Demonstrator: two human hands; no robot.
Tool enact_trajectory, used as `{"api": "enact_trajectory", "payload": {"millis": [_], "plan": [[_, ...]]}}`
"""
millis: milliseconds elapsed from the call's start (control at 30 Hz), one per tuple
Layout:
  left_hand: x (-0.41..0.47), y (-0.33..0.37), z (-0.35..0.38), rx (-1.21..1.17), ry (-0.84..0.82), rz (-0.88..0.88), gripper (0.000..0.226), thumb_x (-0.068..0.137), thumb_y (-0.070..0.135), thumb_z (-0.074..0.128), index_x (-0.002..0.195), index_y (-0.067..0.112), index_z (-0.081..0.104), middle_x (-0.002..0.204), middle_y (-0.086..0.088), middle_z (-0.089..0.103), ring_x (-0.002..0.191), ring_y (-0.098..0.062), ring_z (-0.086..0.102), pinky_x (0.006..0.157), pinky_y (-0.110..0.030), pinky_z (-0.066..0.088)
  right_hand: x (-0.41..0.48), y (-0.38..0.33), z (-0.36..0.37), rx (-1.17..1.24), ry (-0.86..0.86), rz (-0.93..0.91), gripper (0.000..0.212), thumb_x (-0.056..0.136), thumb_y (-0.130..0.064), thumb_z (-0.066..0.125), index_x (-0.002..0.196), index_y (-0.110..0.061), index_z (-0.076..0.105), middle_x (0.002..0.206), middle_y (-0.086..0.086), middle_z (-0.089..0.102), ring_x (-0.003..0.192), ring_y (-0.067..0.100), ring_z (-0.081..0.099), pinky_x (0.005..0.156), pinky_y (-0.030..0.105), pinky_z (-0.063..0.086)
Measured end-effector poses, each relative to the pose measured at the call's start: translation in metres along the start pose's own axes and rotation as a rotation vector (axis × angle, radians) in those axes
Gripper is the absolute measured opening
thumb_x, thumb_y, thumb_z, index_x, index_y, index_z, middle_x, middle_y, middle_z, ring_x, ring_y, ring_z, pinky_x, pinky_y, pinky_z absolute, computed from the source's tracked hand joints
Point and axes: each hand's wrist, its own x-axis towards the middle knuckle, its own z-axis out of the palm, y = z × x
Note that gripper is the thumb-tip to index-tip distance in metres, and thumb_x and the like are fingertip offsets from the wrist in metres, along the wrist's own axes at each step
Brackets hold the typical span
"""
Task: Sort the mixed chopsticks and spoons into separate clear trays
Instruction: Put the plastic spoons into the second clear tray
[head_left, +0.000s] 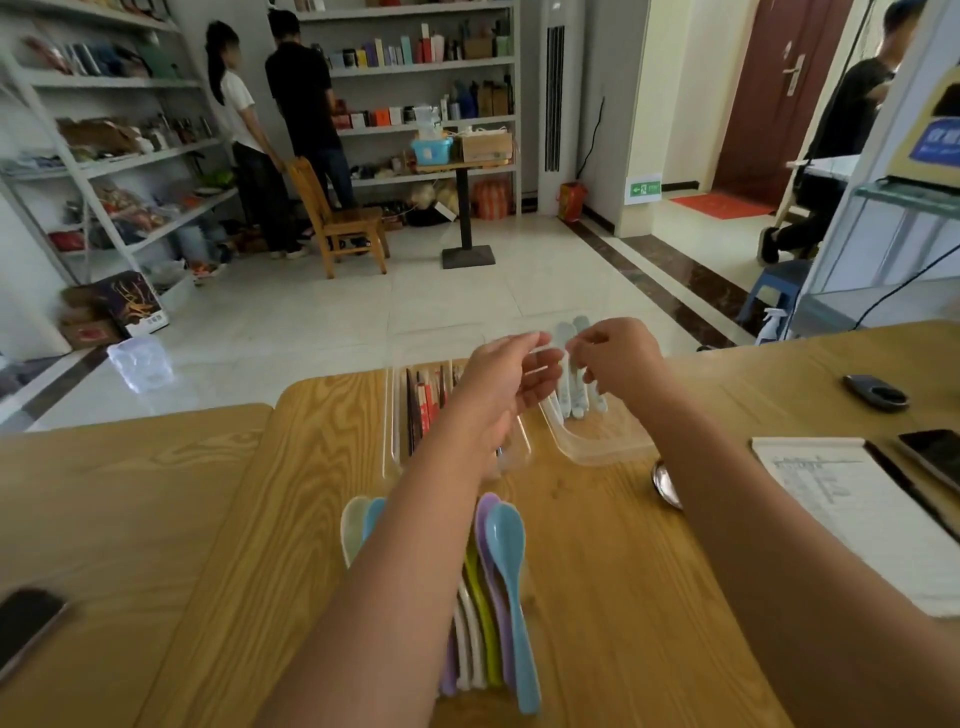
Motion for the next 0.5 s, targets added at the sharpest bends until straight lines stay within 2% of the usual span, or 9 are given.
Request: {"api": "enact_trajectory", "payload": {"millis": [100, 233, 333, 400, 500], "plan": [[-0.046, -0.015, -0.017, -0.055, 0.034, 0.026, 0.021, 0.102, 0.022, 0.049, 0.108, 0.009, 0.065, 0.094, -0.008, 0.072, 0.081, -0.016, 0.067, 0.074, -0.029, 0.055, -0.071, 0.001, -0.001, 0.182, -0.086, -0.008, 0.011, 0.093, -0.015, 0.065, 0.087, -0.008, 0.071, 0.074, 0.01, 0.07, 0.063, 0.019, 0.064, 0.064, 0.035, 0.057], [-0.106, -0.067, -0.046, -0.109, 0.123, -0.035, 0.025, 0.103, 0.021, 0.048, 0.112, 0.005, 0.065, 0.097, -0.011, 0.072, 0.081, -0.018, 0.067, 0.072, -0.027, 0.056, -0.151, 0.033, 0.022, 0.311, -0.212, 0.123, 0.012, 0.092, -0.012, 0.066, 0.09, 0.0, 0.069, 0.074, 0.016, 0.068, 0.056, 0.015, 0.06, 0.05, 0.027, 0.05], [-0.131, -0.102, -0.056, -0.098, 0.184, -0.113, 0.026, 0.104, 0.021, 0.047, 0.111, 0.004, 0.065, 0.095, -0.011, 0.072, 0.078, -0.017, 0.068, 0.072, -0.027, 0.057, -0.176, 0.058, 0.052, 0.187, -0.277, 0.216, 0.018, 0.09, -0.012, 0.068, 0.08, 0.003, 0.07, 0.064, 0.014, 0.065, 0.052, 0.02, 0.057, 0.051, 0.033, 0.049], [-0.138, -0.116, -0.059, -0.072, 0.208, -0.155, 0.026, 0.104, 0.022, 0.047, 0.111, 0.005, 0.065, 0.095, -0.011, 0.073, 0.081, -0.018, 0.069, 0.076, -0.03, 0.057, -0.181, 0.067, 0.065, 0.081, -0.295, 0.244, 0.019, 0.089, -0.016, 0.069, 0.076, -0.002, 0.071, 0.058, 0.009, 0.063, 0.048, 0.02, 0.055, 0.054, 0.035, 0.051], [-0.141, -0.118, -0.062, -0.07, 0.216, -0.162, 0.027, 0.104, 0.023, 0.047, 0.113, 0.005, 0.065, 0.096, -0.011, 0.074, 0.082, -0.019, 0.068, 0.077, -0.031, 0.057, -0.184, 0.068, 0.069, -0.038, -0.293, 0.243, 0.021, 0.088, -0.024, 0.069, 0.078, -0.006, 0.072, 0.063, 0.007, 0.066, 0.053, 0.018, 0.058, 0.055, 0.031, 0.052]]}}
